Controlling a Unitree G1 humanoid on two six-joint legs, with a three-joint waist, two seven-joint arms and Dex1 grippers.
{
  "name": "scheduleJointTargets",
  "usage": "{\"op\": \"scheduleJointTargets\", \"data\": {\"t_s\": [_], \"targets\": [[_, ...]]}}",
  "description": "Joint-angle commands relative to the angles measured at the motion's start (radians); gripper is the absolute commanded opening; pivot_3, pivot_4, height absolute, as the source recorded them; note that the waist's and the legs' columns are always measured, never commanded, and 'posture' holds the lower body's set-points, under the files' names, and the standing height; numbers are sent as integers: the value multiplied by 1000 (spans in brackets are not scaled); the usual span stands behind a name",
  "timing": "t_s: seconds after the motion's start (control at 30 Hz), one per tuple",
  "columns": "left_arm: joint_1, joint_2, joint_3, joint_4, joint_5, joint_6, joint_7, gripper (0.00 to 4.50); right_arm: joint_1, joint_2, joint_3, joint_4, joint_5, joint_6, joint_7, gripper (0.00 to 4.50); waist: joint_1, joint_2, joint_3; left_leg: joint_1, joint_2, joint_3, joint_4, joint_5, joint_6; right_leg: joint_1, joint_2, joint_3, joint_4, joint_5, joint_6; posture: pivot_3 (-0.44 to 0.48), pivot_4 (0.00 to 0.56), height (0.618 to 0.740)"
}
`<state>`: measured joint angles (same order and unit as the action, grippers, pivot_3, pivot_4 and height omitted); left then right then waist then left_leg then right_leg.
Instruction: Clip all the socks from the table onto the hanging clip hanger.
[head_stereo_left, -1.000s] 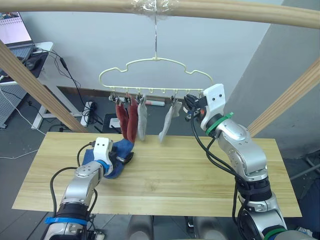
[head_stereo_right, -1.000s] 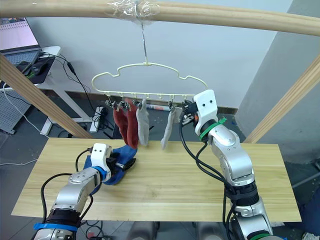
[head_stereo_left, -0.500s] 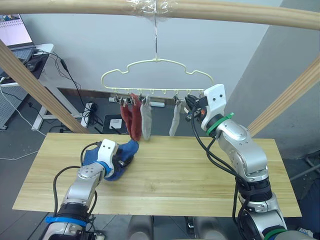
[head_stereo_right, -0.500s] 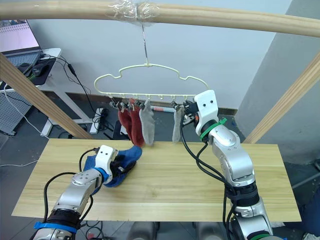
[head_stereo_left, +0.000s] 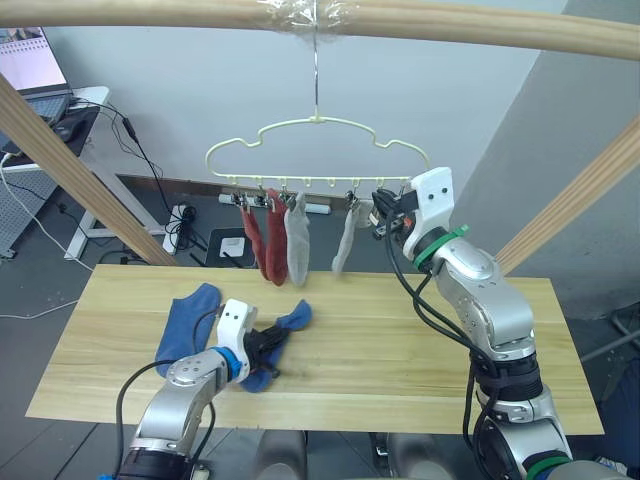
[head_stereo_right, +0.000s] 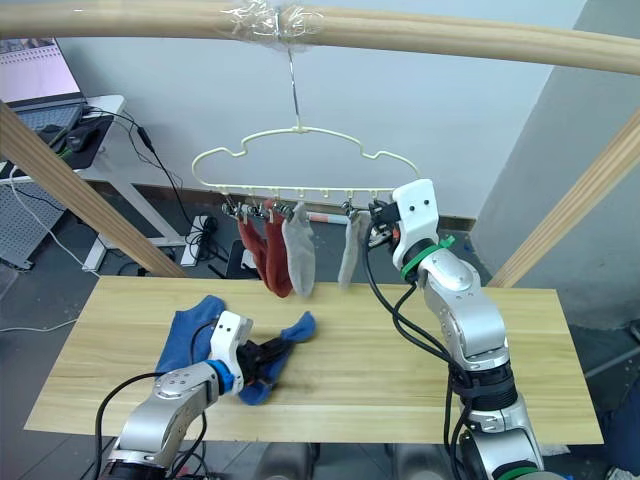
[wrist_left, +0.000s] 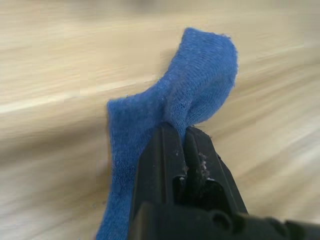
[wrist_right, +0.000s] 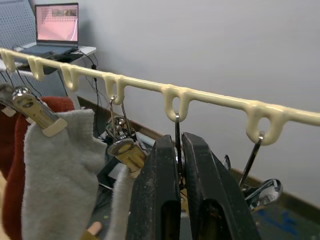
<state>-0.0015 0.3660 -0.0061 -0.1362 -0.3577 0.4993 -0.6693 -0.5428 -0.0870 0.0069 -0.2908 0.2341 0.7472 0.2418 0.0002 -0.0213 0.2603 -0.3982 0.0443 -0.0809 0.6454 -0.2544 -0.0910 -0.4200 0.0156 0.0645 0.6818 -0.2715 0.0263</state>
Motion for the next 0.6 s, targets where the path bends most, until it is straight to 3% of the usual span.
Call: {"op": "scheduleJointTargets", "data": {"t_s": [0.03,0.17,0.33,0.6], "targets": [[-14,-8,16,-145,-131,78,-35,30,-27,45,-167,-2,132,236,-69,0,-1,0,0,0,0,0,0,0,0,0,0,0,0,0,0,75,248,740],[-72,-48,10,-208,-196,118,-1,30,-147,154,-445,14,327,498,-183,0,0,0,0,1,0,-1,0,0,0,0,0,-1,0,0,0,72,247,740],[-154,-96,8,-210,-207,126,57,30,-235,205,-603,22,450,697,-234,0,0,0,0,0,-1,0,0,0,1,0,0,-1,-1,0,-1,72,247,740],[-213,-121,20,-200,-212,104,88,30,-259,223,-647,3,492,800,-278,0,-2,0,0,-1,-1,0,-1,0,1,0,0,-1,-1,0,0,64,247,740]]}}
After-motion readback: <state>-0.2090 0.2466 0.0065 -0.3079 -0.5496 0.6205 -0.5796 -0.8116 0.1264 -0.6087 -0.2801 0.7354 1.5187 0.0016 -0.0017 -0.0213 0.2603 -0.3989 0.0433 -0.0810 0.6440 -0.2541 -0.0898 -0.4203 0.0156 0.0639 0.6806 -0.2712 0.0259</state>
